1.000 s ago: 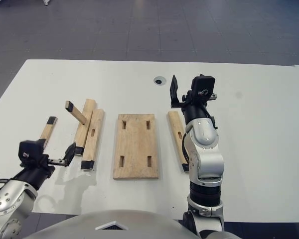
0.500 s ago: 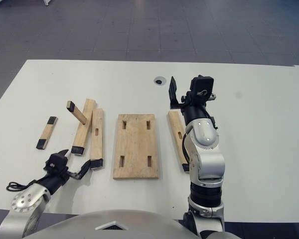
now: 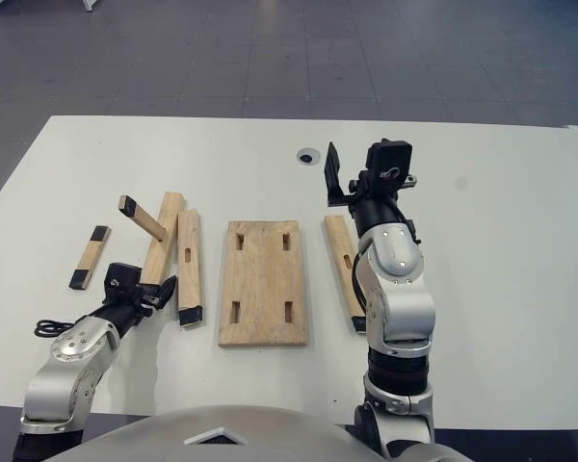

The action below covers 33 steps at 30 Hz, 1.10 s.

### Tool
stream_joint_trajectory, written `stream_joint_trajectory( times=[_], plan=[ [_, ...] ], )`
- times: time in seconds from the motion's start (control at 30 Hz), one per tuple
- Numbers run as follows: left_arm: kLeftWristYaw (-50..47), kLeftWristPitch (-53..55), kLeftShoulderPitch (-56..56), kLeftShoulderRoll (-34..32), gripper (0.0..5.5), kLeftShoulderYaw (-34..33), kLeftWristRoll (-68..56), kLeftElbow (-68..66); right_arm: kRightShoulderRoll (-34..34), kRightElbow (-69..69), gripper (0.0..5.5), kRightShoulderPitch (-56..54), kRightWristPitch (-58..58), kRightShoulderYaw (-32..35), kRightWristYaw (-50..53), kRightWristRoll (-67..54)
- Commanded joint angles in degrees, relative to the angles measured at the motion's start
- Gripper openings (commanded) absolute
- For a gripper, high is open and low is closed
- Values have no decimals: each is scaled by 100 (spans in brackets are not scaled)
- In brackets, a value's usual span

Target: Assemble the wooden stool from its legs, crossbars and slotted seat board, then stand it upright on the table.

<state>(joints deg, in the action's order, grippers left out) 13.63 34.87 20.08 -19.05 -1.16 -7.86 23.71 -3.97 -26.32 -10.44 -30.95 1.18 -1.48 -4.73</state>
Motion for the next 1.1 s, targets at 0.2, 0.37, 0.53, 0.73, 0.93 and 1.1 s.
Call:
stream_joint_trajectory(
  times=[0.2, 0.37, 0.53, 0.73, 0.93, 1.1],
  plan=[
    [-221, 1231, 834, 525, 210, 119, -288, -1446, -65, 4, 427, -253, -234, 100, -42, -72],
    [-530, 782, 22, 769, 203, -837, -553, -1327, -121, 95, 427, -440, -225, 219, -28, -77],
    [-828, 1314, -2926, 440, 203, -1915, -1579, -435, -448, 995, 427, -1646, -859, 1263, -313, -985],
    [72, 2610, -5192, 540, 203, -2484, -4088, -1038, -805, 2436, 427, -3392, -3576, 2601, -2317, -4906],
    [955, 3606, -5775, 399, 203, -2454, -6223, -1574, -1042, 3230, 546, -4146, -4433, 2672, -2783, -6321],
    [986, 3574, -5760, 335, 203, -2162, -6521, -1636, -1107, 3235, 550, -4176, -4510, 2476, -2765, -6595]
  ],
)
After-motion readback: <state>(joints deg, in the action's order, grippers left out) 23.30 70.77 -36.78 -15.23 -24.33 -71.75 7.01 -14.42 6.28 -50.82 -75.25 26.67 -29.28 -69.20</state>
